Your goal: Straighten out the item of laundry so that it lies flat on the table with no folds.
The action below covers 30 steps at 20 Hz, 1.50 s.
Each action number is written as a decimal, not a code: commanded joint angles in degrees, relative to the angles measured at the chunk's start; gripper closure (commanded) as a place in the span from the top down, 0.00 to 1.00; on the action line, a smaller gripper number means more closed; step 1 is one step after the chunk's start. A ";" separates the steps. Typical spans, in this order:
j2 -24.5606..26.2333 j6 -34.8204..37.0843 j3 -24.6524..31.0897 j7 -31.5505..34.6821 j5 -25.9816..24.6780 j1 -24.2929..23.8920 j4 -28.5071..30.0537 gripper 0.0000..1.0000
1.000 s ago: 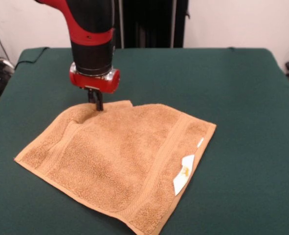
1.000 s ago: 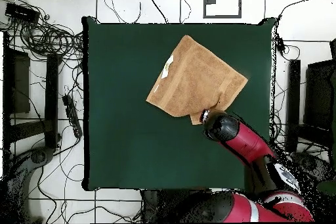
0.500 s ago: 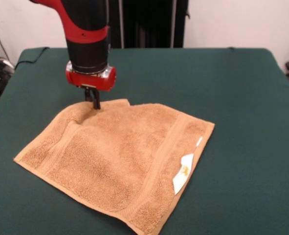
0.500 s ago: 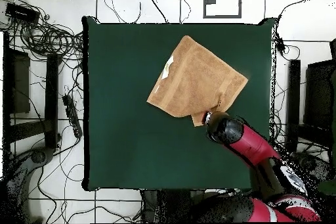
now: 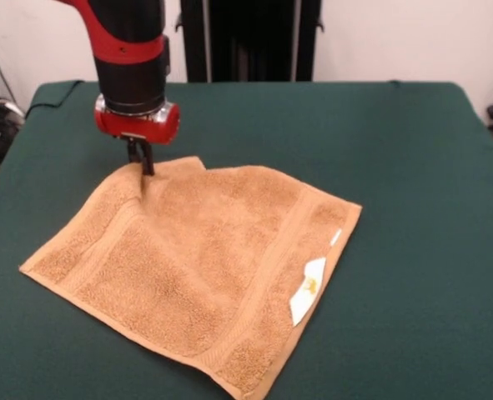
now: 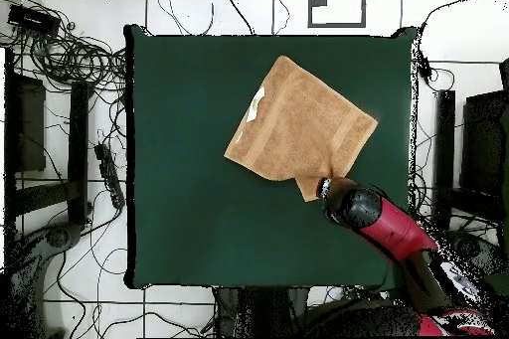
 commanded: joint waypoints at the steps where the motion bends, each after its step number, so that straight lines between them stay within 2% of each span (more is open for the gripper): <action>1: 2.32 3.72 4.17 5.26 -4.08 -1.29 7.20 0.00; 11: 1.64 4.51 3.98 6.65 -4.88 -1.79 9.10 0.00; 17: 0.49 4.23 2.31 9.89 -3.39 -0.83 10.71 0.00; 19: 0.53 5.42 2.60 8.49 -3.89 -1.03 10.06 0.00; 22: 2.46 8.05 7.44 1.21 -6.74 -5.12 7.69 0.00; 25: 4.24 10.34 10.38 -2.67 -8.70 -7.48 5.36 0.00; 30: 6.89 10.58 16.66 -9.89 -15.31 -11.85 2.30 0.00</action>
